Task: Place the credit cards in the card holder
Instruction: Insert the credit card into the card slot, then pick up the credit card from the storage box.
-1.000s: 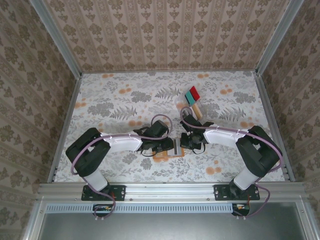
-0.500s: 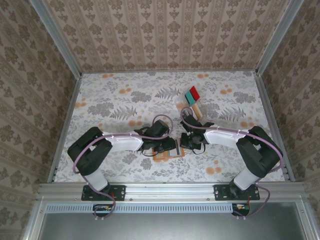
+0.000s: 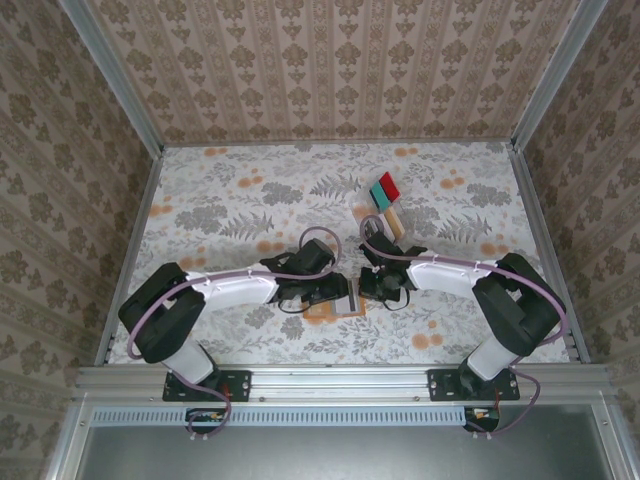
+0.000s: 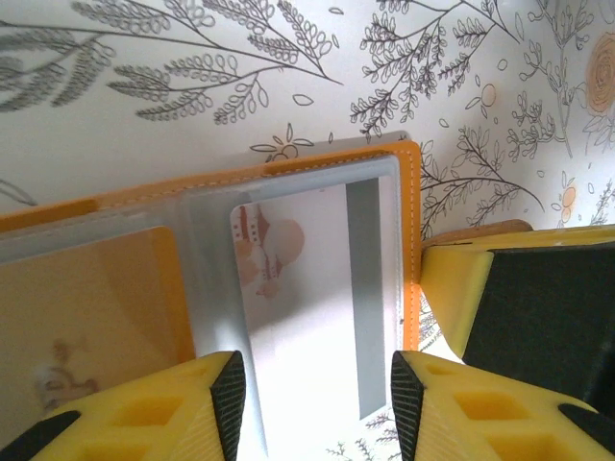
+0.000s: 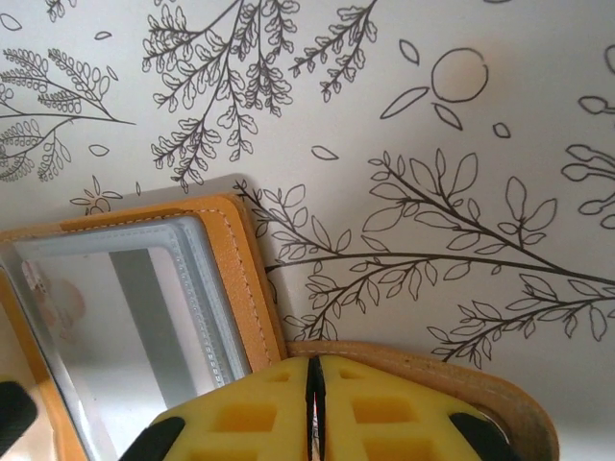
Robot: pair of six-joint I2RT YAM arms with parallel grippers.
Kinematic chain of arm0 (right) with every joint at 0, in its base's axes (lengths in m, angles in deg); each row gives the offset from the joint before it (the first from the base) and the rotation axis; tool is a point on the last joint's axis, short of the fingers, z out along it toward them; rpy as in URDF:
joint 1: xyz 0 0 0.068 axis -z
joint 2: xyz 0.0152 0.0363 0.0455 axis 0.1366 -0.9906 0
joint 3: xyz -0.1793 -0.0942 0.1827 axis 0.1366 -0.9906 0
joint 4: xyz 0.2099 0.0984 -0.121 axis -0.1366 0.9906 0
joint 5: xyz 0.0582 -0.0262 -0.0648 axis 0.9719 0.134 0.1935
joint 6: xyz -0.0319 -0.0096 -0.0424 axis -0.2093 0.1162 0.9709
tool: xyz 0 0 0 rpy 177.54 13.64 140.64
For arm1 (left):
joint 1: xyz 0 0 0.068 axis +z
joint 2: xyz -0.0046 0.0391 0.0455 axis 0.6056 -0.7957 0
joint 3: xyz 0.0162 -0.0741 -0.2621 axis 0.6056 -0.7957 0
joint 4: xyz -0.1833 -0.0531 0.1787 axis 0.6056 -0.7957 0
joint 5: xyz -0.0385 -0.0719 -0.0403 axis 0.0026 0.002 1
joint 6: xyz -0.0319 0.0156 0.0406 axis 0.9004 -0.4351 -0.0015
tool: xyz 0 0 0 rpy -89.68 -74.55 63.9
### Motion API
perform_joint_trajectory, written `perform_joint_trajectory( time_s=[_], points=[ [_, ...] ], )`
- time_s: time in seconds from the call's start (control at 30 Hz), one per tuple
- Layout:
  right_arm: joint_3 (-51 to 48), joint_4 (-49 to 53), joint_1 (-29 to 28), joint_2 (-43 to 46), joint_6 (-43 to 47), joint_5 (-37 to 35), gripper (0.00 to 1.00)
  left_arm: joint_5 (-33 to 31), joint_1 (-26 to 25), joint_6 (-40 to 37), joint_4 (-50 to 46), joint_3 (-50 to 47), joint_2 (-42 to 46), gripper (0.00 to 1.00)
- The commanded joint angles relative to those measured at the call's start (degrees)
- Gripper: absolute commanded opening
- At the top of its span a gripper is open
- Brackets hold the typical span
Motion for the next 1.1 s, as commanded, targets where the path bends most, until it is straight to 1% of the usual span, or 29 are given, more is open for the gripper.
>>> perform_joint_trajectory(
  time_s=[0.0, 0.13, 0.23, 0.3, 0.4, 0.5, 0.57, 0.67, 0.73, 0.8, 0.93, 1.07],
  points=[
    [-0.68, 1.67, -0.39, 1.69, -0.99, 0.41, 0.13, -3.07, 0.12, -2.29, -4.51, 0.96, 1.98, 0.48],
    [-0.20, 1.70, -0.39, 3.10, -1.15, 0.89, 0.17, -3.81, 0.58, -2.80, -5.70, 0.57, 2.79, 0.48],
    [1.57, 3.68, -0.33, 5.11, 0.17, -0.10, 0.20, -6.04, 0.80, -3.41, -7.63, 0.48, 4.14, 0.48],
    [3.40, 6.24, -0.30, 6.61, 1.70, -1.57, 0.22, -6.38, 1.02, -4.40, -7.67, 0.39, 5.68, 0.48],
    [7.29, 10.49, -0.30, 8.49, 5.24, -4.19, 0.26, -7.61, 1.20, -6.01, -7.72, 0.16, 8.26, 0.54],
    [11.89, 15.41, -0.30, 8.81, 9.55, -8.08, 0.30, -9.82, 1.97, -6.68, -8.07, -0.61, 10.57, 0.55],
    [15.91, 19.32, -0.28, 7.64, 12.65, -11.71, 0.31, -10.46, 2.90, -6.70, -8.07, -1.57, 12.10, 0.56],
    [22.06, 25.26, -0.30, 4.08, 16.58, -19.25, 0.34, -11.49, 4.18, -6.36, -7.87, -3.32, 15.12, 0.59],
    [26.09, 28.79, -0.28, 0.63, 18.86, -25.05, 0.35, -12.29, 5.03, -6.42, -7.91, -4.38, 17.18, 0.63],
    [30.10, 31.54, -0.30, -2.95, 21.02, -29.23, 0.36, -12.76, 6.01, -6.50, -8.38, -5.29, 19.08, 0.66],
    [36.49, 34.10, -0.21, -9.51, 24.98, -32.77, 0.36, -12.81, 7.84, -6.77, -8.46, -6.96, 22.26, 0.72],
    [41.04, 35.43, -0.03, -15.01, 27.20, -35.80, 0.37, -12.29, 9.22, -7.00, -8.68, -7.85, 24.13, 0.75]
  ],
)
